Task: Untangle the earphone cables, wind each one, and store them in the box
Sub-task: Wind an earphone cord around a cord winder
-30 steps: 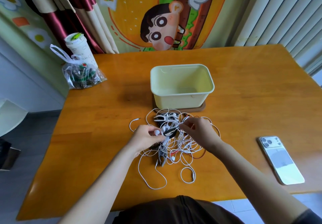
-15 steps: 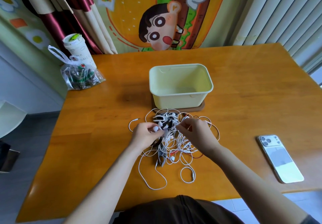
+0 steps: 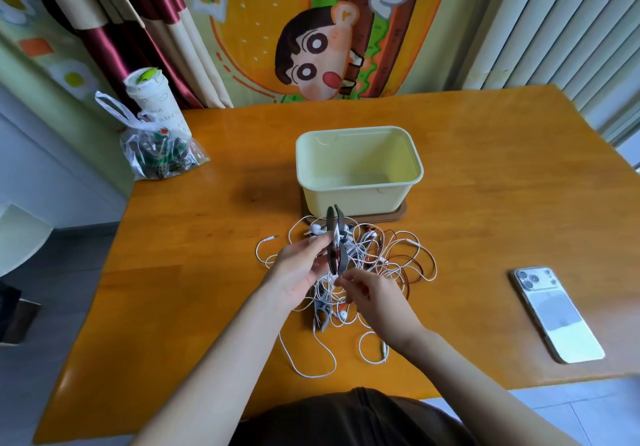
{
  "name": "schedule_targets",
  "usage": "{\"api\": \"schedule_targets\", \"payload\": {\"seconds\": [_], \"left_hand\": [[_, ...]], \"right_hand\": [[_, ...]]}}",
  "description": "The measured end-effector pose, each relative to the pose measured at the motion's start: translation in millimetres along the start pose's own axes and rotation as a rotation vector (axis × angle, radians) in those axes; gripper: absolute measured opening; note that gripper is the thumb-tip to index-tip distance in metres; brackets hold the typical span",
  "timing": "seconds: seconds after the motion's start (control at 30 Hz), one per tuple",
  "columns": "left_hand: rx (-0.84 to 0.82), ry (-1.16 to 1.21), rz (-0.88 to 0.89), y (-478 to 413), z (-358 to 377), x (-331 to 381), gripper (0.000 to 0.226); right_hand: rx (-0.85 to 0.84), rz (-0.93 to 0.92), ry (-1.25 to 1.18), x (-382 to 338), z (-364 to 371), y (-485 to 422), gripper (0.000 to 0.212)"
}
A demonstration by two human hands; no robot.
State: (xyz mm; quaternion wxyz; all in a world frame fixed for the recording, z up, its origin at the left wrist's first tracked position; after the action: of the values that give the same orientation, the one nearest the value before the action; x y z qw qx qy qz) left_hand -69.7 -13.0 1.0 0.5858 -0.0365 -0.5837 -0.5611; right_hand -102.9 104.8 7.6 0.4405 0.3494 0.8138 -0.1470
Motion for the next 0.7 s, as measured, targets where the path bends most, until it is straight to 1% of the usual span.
{"api": "schedule_targets", "payload": {"seconds": [0.07, 0.1, 0.17, 0.23, 0.3, 0.33, 0.4, 0.47, 0.53, 0.63, 0.7], "left_hand": [[-0.081, -0.094, 0.015, 2.6, 2.9, 0.5, 0.011], [-0.127, -0.201, 0.039, 4.1, 3.8, 1.0, 0.009], [-0.189, -0.502, 0.099, 7.3, 3.0, 1.9, 0.004], [-0.205, -0.791, 0.149, 6.5, -3.3, 2.8, 0.01], [-0.242, -0.978, 0.167, 4.6, -7.0, -0.2, 0.015], [-0.253, -1.035, 0.175, 3.5, -7.5, -2.2, 0.016], [-0.201, -1.054, 0.202, 0.8, -10.6, -2.6, 0.016], [-0.11, -0.993, 0.22, -3.8, -17.2, -1.4, 0.012], [-0.056, -0.95, 0.223, -8.2, -22.4, -2.2, 0.01], [0.024, -0.933, 0.218, -12.4, -29.0, -4.5, 0.02], [0.089, -0.887, 0.245, -14.5, -31.0, -3.1, 0.022]], "right_hand": [[0.017, 0.048, 0.024, 11.0, -10.0, -5.8, 0.019], [0.028, 0.064, 0.036, 15.5, -17.1, -9.3, 0.02], [0.033, 0.084, 0.074, 21.1, -32.1, -17.2, 0.019], [-0.009, 0.094, 0.145, 21.6, -43.3, -25.4, 0.017], [-0.038, 0.093, 0.212, 20.5, -50.9, -32.8, 0.018], [-0.038, 0.094, 0.228, 19.4, -54.8, -36.0, 0.02], [-0.042, 0.087, 0.225, 16.6, -57.6, -39.3, 0.022], [-0.031, 0.065, 0.221, 11.9, -54.7, -38.5, 0.022], [-0.005, 0.054, 0.228, 8.0, -51.4, -37.1, 0.023], [0.005, 0.037, 0.211, 2.0, -44.0, -34.4, 0.023], [-0.002, 0.007, 0.208, -5.8, -35.2, -30.5, 0.022]]}}
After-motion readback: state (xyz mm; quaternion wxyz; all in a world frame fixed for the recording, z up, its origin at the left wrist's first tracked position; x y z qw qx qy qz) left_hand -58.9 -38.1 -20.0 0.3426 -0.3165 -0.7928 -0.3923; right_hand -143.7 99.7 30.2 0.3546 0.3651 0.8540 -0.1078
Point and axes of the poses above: each hand's wrist, its own y-axis away from the middle knuckle, its own z-axis out of the palm, x = y × z, the point moved 8 cm from there along -y, towards the middle knuckle, and after that the axes turned 4 degrees about -y, right-handed, at the moved point
